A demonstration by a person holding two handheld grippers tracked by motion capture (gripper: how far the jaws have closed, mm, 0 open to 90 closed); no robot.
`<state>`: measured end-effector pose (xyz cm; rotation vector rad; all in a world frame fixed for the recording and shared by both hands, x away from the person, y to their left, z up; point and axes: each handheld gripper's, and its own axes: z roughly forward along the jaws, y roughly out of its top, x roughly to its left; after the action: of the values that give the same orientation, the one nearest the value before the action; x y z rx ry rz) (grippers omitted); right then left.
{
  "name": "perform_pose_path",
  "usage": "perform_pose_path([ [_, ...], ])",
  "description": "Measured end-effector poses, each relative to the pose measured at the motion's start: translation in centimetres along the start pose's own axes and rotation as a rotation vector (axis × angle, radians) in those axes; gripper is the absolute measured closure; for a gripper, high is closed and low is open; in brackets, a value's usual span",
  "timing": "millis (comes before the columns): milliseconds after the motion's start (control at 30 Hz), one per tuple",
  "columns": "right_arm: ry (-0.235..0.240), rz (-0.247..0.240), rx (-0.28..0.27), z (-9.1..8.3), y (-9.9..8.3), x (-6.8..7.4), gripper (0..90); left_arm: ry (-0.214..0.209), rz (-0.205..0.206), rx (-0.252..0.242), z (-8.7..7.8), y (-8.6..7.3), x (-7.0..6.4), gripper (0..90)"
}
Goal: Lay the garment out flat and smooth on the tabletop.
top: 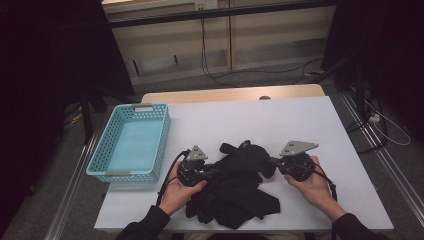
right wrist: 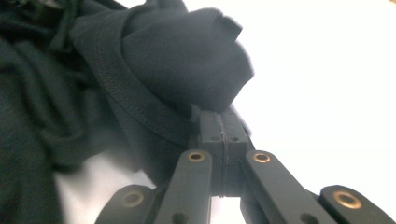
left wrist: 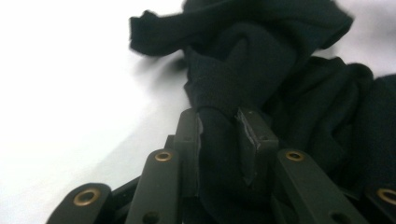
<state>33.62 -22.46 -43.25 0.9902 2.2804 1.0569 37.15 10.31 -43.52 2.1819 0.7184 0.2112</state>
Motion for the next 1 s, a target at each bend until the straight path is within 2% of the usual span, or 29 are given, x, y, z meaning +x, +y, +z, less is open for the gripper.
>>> perform_pose_path([
  [133,-0.056,0.035,-0.032,-0.9,0.1,-1.3,90.0,0.011,-0.012,-0.028,-0.6,0.1,0.2,78.1],
  [233,-0.101,0.040,-0.044,-1.5,0.3,-2.0,90.0,0.023,-0.019,-0.061,-1.5,0.4,0.4,79.3],
  [300,-0.113,0.057,-0.052,-1.7,0.3,-2.4,90.0,0.024,-0.023,-0.058,-2.2,0.5,0.5,79.4],
  [367,-0.063,0.076,-0.051,-1.7,0.0,-2.8,90.0,0.000,-0.022,-0.056,-2.9,0.1,0.7,79.4],
  [433,-0.053,0.073,-0.042,-1.5,-0.4,-2.5,90.0,-0.024,-0.024,-0.033,-3.0,-0.6,0.8,79.3],
  [500,-0.029,0.059,-0.026,-1.0,-0.5,-2.1,90.0,-0.022,-0.007,0.014,-2.8,-1.3,0.5,79.4],
  [567,-0.015,0.037,-0.014,-0.4,-0.4,-1.5,88.8,-0.024,0.002,0.036,-2.7,-1.8,0.2,79.5],
  [667,-0.011,0.025,-0.003,0.3,-0.1,-1.1,79.8,-0.038,-0.001,0.055,-3.1,-2.1,0.1,79.5],
  [733,-0.003,0.043,-0.006,0.7,-0.1,-1.2,74.5,-0.058,-0.001,0.093,-3.1,-2.3,0.2,79.3],
  [767,0.000,0.064,-0.012,0.9,0.0,-1.3,74.5,-0.058,0.001,0.088,-3.0,-2.5,0.1,79.0],
  [833,-0.025,0.086,-0.017,1.2,0.1,-1.8,75.6,-0.056,0.002,0.088,-3.0,-2.4,0.2,77.0],
  [933,-0.055,0.104,-0.007,2.0,0.2,-2.4,77.4,-0.033,-0.003,0.077,-2.6,-1.9,0.2,63.6],
  [1000,-0.040,0.112,0.012,2.8,0.1,-2.7,77.4,-0.020,0.009,0.063,-2.4,-1.3,0.2,60.5],
])
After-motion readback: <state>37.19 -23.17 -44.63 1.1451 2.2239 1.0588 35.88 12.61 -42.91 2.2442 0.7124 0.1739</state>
